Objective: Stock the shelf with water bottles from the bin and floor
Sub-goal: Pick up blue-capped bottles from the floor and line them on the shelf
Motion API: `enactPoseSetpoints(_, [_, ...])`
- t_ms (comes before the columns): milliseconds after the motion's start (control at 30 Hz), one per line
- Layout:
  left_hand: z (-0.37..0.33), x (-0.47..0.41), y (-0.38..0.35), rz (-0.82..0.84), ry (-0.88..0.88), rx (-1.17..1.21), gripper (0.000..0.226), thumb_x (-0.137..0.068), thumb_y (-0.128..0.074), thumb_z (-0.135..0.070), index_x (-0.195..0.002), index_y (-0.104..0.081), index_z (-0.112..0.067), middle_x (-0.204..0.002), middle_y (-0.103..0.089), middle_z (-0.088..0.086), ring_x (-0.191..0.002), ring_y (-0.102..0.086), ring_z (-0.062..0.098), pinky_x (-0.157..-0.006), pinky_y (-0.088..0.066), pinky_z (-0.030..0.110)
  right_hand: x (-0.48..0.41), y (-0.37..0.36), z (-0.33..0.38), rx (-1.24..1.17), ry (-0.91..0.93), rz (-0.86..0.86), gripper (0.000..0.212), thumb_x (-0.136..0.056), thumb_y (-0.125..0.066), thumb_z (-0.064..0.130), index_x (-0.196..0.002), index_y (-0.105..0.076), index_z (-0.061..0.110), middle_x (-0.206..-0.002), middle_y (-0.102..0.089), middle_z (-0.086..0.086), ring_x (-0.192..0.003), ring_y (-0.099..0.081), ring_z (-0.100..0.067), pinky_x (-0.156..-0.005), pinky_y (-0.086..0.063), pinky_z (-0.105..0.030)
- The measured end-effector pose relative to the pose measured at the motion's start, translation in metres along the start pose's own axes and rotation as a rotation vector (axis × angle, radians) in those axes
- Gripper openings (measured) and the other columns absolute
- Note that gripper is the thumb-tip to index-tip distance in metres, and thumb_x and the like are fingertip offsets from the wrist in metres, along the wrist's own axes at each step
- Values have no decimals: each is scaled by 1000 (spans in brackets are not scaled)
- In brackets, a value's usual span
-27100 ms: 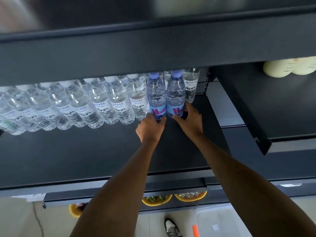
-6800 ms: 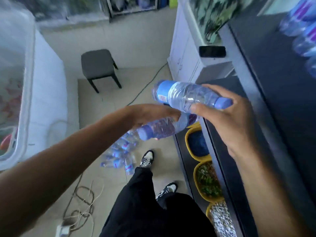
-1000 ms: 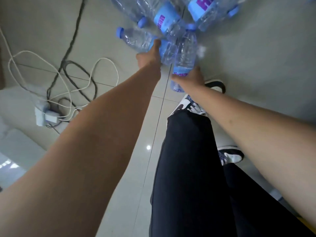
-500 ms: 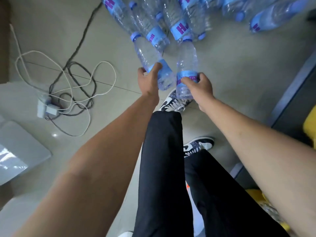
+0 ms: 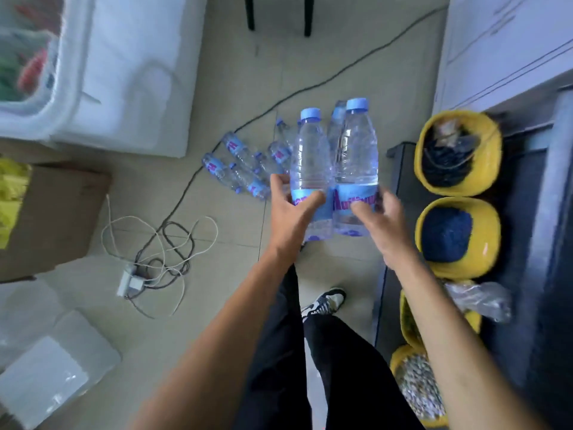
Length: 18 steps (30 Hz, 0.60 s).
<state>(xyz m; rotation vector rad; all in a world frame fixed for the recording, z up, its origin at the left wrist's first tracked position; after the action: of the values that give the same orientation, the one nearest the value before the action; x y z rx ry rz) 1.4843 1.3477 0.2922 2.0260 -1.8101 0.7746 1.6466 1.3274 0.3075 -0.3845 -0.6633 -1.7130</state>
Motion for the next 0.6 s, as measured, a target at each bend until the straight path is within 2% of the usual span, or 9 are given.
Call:
enactPoseSetpoints(133, [-92, 61, -50, 163, -83, -10, 60, -64, -73, -36, -113, -45, -13, -89, -67, -4, -78, -63, 16, -73, -56, 35, 65, 53, 97, -101, 166, -100, 38, -68, -61, 31, -105, -68, 27, -99, -72, -9, -90, -61, -15, -84, -54, -43])
enactPoseSetpoints(167, [-115, 77, -62, 191, -101, -16, 60, -63, -72, -37, -112, -45, -15, -89, -66, -4, -78, -62, 17, -74, -55, 39, 81, 64, 119, -123, 217, -123, 39, -70, -60, 27, -109, -66, 26, -100, -72, -8, -90, -61, -14, -84, -54, -42])
enactPoseSetpoints(233, [-156, 106, -88, 265, -138, -21, 59, -64, -72, -38, -111, -44, -16, -92, -65, -2, -79, -61, 18, -72, -54, 42, 110, 86, 159, -183, 276, -180, 43, -73, -55, 14, -115, -62, 21, -100, -70, -1, -87, -61, -10, -82, -53, -32])
enactPoseSetpoints(300, [-195, 132, -110, 361, -200, -39, 56, -69, -73, -32, -113, -43, -16, -90, -66, -8, -80, -63, 15, -71, -55, 35, 138, 110, 193, -225, 322, -237, 48, -74, -52, 7, -121, -58, 15, -103, -69, -7, -88, -62, -13, -82, -53, -33])
enactPoseSetpoints(367, [-230, 155, -132, 471, -261, -63, 55, -72, -73, -29, -115, -42, -16, -93, -67, -5, -81, -66, 12, -71, -57, 30, 165, 135, 220, -271, 371, -292, 48, -76, -56, 8, -124, -56, 12, -107, -69, -13, -90, -66, -18, -80, -56, -36])
enactPoseSetpoints(500, [-280, 200, -180, 670, -359, -108, 65, -68, -76, -38, -119, -40, -17, -111, -65, 20, -89, -69, 19, -75, -60, 35, 215, 179, 256, -400, 464, -431, 61, -76, -74, 6, -132, -49, 7, -111, -72, -12, -94, -72, -19, -79, -61, -35])
enactPoseSetpoints(600, [-297, 233, -218, 793, -416, -133, 71, -68, -77, -37, -125, -41, -13, -114, -64, 16, -91, -69, 16, -77, -59, 33, 251, 214, 264, -423, 497, -554, 64, -78, -81, -8, -128, -49, 15, -106, -73, -5, -90, -73, -14, -74, -60, -27])
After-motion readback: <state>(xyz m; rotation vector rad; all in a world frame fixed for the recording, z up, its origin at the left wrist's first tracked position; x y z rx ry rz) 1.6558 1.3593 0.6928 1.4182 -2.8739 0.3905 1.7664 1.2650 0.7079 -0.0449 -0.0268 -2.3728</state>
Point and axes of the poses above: each hand's wrist, its own x-axis away from the middle knuckle, its own y-axis out of the back of the hand, z = x × y, the point moved 1 cm from there along -x, towards the middle knuckle
